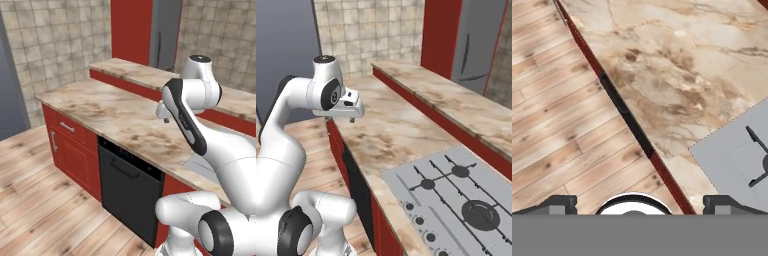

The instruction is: Open the dishwasher door and pull out the top rack.

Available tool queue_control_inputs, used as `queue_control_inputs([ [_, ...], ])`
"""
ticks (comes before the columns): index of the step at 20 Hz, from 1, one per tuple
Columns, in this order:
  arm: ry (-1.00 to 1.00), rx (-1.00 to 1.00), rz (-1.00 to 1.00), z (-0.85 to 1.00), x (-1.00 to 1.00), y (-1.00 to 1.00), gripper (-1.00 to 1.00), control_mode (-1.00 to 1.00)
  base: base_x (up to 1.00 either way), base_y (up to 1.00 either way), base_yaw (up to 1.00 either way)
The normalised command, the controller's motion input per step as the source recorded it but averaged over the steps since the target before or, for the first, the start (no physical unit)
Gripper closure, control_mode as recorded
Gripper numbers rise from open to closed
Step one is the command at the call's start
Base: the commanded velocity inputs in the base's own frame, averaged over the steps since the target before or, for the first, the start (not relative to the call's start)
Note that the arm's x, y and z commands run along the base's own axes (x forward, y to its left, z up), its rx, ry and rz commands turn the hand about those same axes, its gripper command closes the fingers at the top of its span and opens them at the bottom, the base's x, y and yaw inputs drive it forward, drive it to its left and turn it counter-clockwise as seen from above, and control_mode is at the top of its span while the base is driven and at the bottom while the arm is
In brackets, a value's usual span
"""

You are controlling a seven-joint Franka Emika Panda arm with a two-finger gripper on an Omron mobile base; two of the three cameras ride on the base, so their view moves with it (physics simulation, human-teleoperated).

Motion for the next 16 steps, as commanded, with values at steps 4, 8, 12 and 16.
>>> queue_control_inputs([
  [4,0.0,0.0,0.0,0.0,0.0,0.0,-1.0,1.0,0.54,-0.23,0.1],
  [8,0.0,0.0,0.0,0.0,0.0,0.0,-1.0,1.0,0.68,-0.32,0.11],
  [12,0.0,0.0,0.0,0.0,0.0,0.0,-1.0,1.0,0.88,-0.42,0.12],
  [16,0.0,0.0,0.0,0.0,0.0,0.0,-1.0,1.0,0.88,-0.45,0.12],
])
